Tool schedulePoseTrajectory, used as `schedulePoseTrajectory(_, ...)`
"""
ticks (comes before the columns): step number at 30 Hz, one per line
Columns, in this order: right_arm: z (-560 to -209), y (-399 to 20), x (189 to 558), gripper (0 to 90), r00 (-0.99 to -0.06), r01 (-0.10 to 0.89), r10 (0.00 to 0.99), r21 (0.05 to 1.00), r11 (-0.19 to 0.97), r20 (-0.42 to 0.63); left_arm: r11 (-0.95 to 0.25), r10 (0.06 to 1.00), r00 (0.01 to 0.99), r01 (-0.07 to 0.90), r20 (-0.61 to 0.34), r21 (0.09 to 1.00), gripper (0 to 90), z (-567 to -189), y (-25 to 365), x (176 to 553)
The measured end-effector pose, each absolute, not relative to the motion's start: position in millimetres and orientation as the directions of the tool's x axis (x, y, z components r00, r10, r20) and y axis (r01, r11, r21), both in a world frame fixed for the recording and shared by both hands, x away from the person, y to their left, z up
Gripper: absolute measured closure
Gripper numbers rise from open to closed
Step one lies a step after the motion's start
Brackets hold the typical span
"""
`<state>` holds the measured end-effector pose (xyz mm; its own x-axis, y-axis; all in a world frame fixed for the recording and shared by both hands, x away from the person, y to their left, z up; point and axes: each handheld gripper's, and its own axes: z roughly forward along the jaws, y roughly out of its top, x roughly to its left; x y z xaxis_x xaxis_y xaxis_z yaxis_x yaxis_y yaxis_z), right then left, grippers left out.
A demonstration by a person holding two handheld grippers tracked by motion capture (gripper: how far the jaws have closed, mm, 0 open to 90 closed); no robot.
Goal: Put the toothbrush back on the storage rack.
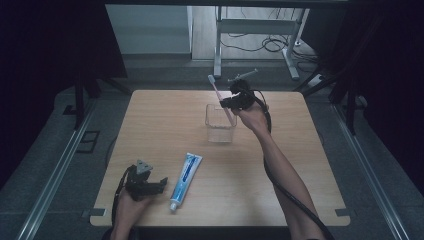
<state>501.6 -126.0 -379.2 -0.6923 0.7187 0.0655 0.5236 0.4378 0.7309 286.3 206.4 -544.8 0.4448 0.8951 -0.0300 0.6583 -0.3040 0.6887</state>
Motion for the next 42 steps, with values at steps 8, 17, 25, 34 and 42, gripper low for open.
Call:
schedulePoseTrajectory(8, -400.6, -122.0, 509.9, 78.7, -0.680, 0.532, 0.731, 0.724, 0.438, 0.057, -0.304, 0.895, 0.445, 0.658, -0.030, 0.689, 14.1, -544.8, 206.4, 286.3)
schedulePoseTrajectory(17, -422.4, -118.1, 514.5, 78.7, -0.679, 0.542, 0.732, 0.706, 0.457, 0.048, -0.304, 0.895, 0.445, 0.658, -0.030, 0.689, 14.1, -544.8, 206.5, 286.3)
schedulePoseTrajectory(25, -432.6, -116.7, 514.9, 78.6, -0.682, 0.544, 0.730, 0.692, 0.474, 0.037, -0.304, 0.895, 0.444, 0.658, -0.029, 0.689, 14.1, -544.8, 206.4, 286.3)
schedulePoseTrajectory(34, -443.7, -111.6, 514.6, 78.6, -0.697, 0.548, 0.717, 0.661, 0.513, 0.021, -0.307, 0.895, 0.446, 0.657, -0.027, 0.689, 14.1, -544.8, 206.6, 286.4)
schedulePoseTrajectory(42, -448.2, -108.5, 516.0, 78.4, -0.704, 0.554, 0.711, 0.628, 0.546, 0.002, -0.305, 0.895, 0.444, 0.658, -0.028, 0.689, 14.1, -544.8, 206.4, 286.3)
